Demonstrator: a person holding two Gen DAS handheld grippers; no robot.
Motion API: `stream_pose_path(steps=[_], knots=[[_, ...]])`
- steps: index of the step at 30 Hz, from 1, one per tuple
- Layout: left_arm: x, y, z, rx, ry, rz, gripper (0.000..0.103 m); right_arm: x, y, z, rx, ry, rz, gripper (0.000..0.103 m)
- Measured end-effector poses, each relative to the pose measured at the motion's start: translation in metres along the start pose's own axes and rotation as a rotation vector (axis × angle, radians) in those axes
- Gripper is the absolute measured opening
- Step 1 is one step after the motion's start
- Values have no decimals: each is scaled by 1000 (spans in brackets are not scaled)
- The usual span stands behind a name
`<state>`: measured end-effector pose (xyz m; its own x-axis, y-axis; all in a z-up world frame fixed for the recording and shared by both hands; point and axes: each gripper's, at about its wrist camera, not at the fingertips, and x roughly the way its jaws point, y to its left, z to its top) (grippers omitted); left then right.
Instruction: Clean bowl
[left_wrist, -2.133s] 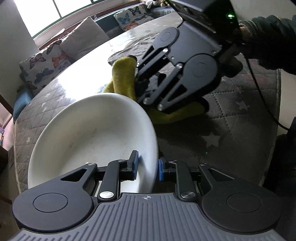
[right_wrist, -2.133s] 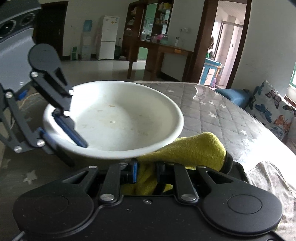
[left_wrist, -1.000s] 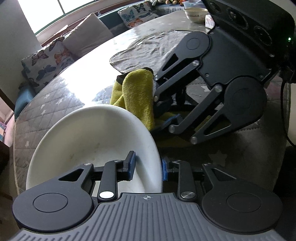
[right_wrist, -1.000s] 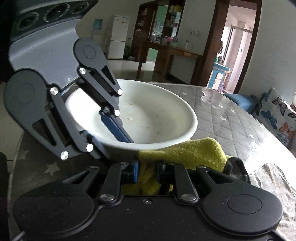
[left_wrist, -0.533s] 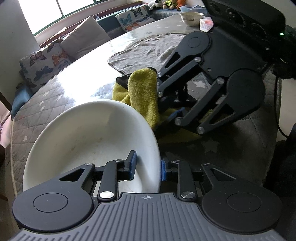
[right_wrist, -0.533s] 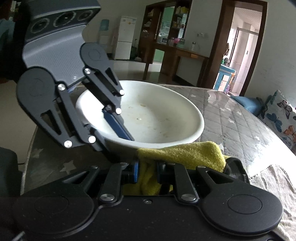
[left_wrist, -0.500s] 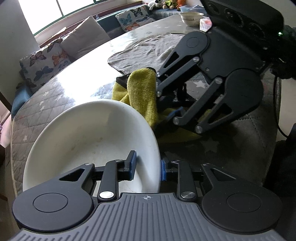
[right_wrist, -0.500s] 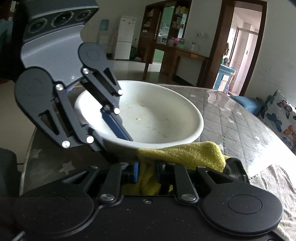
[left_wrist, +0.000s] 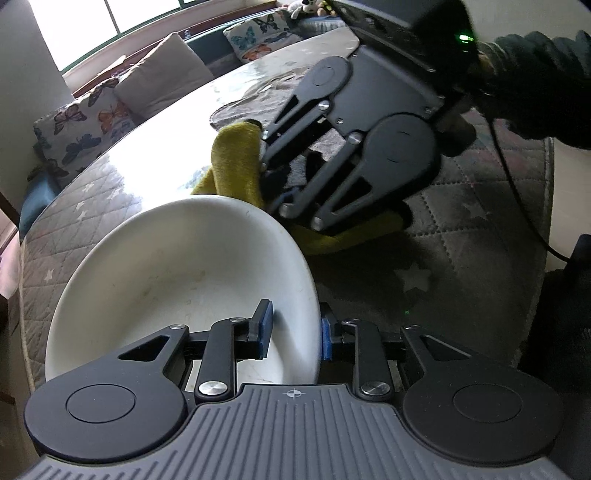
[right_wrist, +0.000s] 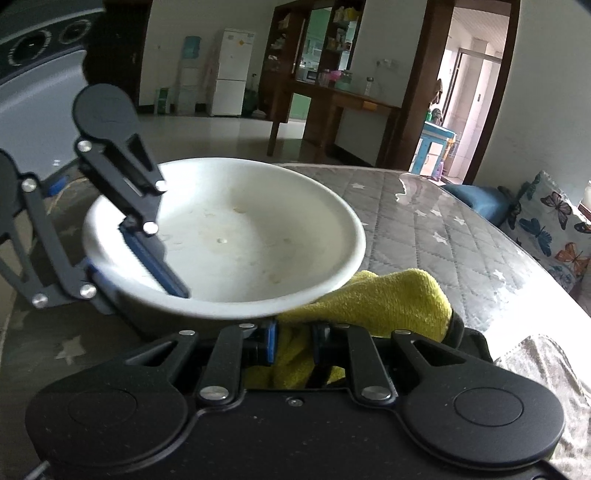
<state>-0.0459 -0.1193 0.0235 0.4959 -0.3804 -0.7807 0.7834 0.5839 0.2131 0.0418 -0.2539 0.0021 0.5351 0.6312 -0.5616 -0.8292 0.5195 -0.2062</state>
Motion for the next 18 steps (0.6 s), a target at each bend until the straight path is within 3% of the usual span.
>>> stream_pose_path(steps=[11,18], knots=[[4,-10,8,8,31,40,27,4,-1,-1,-8,-1,-15,19],[10,-9,20,-39,44,50,31,-5,9,-6,-26,-5,-3,19]])
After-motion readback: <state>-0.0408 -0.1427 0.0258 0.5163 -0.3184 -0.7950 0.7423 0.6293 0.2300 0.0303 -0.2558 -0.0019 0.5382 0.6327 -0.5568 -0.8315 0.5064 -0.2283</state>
